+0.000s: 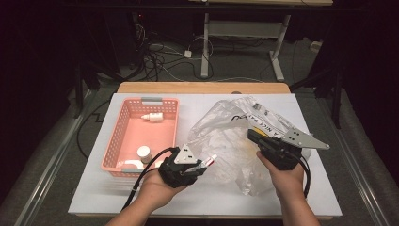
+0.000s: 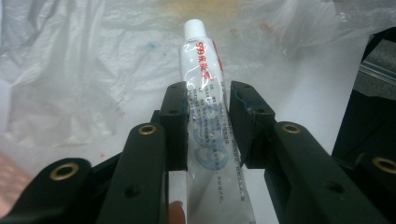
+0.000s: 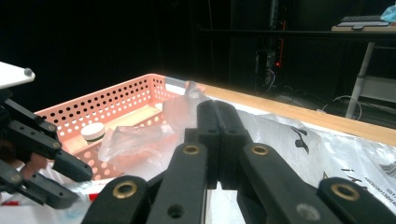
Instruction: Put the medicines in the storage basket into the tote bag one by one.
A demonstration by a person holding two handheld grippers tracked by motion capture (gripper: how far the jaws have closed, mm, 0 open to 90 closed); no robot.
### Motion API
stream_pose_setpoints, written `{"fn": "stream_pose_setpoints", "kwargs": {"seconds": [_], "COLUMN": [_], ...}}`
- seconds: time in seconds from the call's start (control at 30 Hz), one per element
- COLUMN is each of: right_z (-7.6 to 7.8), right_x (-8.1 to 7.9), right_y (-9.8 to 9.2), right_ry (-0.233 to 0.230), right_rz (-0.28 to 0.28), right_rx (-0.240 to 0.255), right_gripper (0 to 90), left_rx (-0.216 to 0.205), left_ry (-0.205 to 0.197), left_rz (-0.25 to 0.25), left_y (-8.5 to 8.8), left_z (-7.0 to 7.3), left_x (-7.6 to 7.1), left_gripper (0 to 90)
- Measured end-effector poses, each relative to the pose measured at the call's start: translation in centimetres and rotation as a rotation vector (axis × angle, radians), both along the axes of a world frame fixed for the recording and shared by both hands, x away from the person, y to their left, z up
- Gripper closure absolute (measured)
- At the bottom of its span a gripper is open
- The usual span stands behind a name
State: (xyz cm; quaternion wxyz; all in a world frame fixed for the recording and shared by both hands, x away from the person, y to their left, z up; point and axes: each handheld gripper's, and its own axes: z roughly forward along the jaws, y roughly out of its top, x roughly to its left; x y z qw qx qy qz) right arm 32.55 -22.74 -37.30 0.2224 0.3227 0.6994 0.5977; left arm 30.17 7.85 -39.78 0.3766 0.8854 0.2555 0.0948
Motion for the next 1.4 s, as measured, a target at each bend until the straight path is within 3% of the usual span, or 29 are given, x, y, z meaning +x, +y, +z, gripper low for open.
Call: {"fn": "stream_pose_setpoints", "kwargs": {"seconds": [0.23,0.47,0.83,1.07,1.4], "right_z": [-0.1,-0.1,-0.3,-0.3,-0.2], "right_x": [0.0,0.0,0.1,0.2,0.2], "right_y": [0.1,0.2,0.3,0.3,0.0], "right_ry": [0.001,0.001,0.005,0.008,0.003], "right_rz": [0.002,0.005,0.010,0.010,0.008], "right_rx": [0.001,-0.003,-0.005,-0.005,0.000], "right_gripper": [90.0,90.0,90.0,90.0,90.0], "left_rx": [-0.028,-0.051,-0.058,-0.081,-0.079], "left_ry": [0.010,-0.009,-0.039,-0.029,-0.037], "left_rz": [-0.009,-0.010,-0.007,-0.003,-0.008], "left_y": [-1.5,-3.2,-6.1,-7.7,-9.8], "left_z": [-0.9,-1.6,-2.3,-3.0,-4.5], "left_x": [0.5,1.2,3.1,4.6,5.8], "left_gripper": [67.2,67.3,67.2,67.2,67.2]}}
